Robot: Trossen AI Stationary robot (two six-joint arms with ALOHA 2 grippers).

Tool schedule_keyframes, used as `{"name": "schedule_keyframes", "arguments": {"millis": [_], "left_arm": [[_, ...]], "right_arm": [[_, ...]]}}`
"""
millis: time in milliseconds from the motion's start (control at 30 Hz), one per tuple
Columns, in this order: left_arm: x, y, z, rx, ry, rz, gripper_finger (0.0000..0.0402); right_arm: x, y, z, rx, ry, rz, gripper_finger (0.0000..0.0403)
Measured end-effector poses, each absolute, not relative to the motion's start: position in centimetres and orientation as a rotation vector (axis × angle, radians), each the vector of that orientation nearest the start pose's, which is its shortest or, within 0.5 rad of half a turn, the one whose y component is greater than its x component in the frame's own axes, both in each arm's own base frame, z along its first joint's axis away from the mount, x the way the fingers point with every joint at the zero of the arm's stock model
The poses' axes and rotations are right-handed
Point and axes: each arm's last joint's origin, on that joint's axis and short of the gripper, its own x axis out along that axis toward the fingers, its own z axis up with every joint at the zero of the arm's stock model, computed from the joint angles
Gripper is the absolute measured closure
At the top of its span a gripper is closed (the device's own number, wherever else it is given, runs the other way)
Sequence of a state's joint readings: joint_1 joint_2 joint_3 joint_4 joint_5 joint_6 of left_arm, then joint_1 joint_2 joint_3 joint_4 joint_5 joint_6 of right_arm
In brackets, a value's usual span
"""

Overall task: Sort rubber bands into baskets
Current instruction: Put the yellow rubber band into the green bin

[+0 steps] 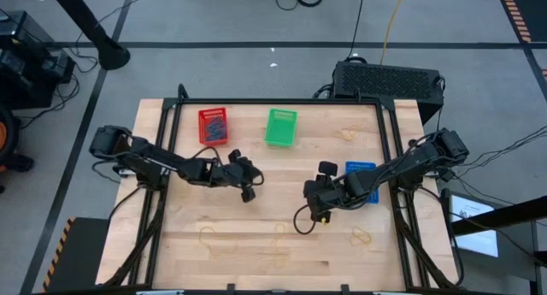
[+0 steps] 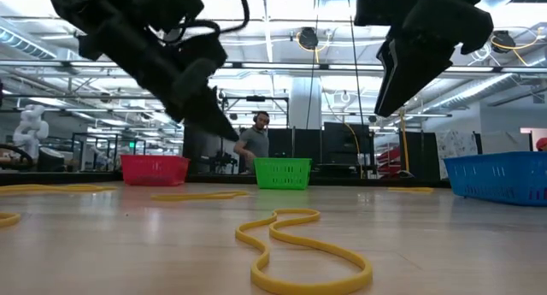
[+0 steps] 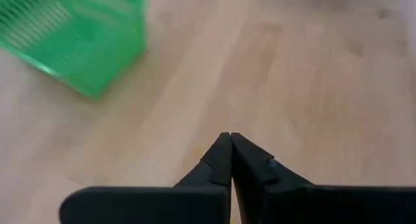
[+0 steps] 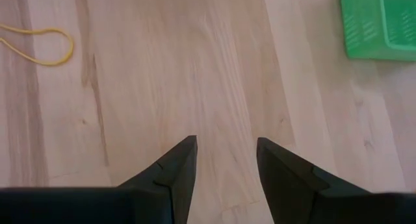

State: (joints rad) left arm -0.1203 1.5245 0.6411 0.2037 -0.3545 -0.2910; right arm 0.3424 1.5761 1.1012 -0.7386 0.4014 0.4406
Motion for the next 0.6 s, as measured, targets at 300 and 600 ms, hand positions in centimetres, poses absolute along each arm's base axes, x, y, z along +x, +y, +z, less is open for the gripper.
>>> {"name": "schedule_keyframes", "arguments": {"millis": [300, 600], "left_arm": [[27.2, -4.2, 13.9, -0.208, 0.803, 0.233, 0.0301], [26.7, -5.7, 13.3, -0.160, 0.787, 0.337, 0.0232]], "right_arm": [[28.9, 9.0, 22.2, -0.073, 1.049, -0.286, 0.0250], [29.0, 9.1, 22.2, -0.065, 1.034, -0.282, 0.0250]]}}
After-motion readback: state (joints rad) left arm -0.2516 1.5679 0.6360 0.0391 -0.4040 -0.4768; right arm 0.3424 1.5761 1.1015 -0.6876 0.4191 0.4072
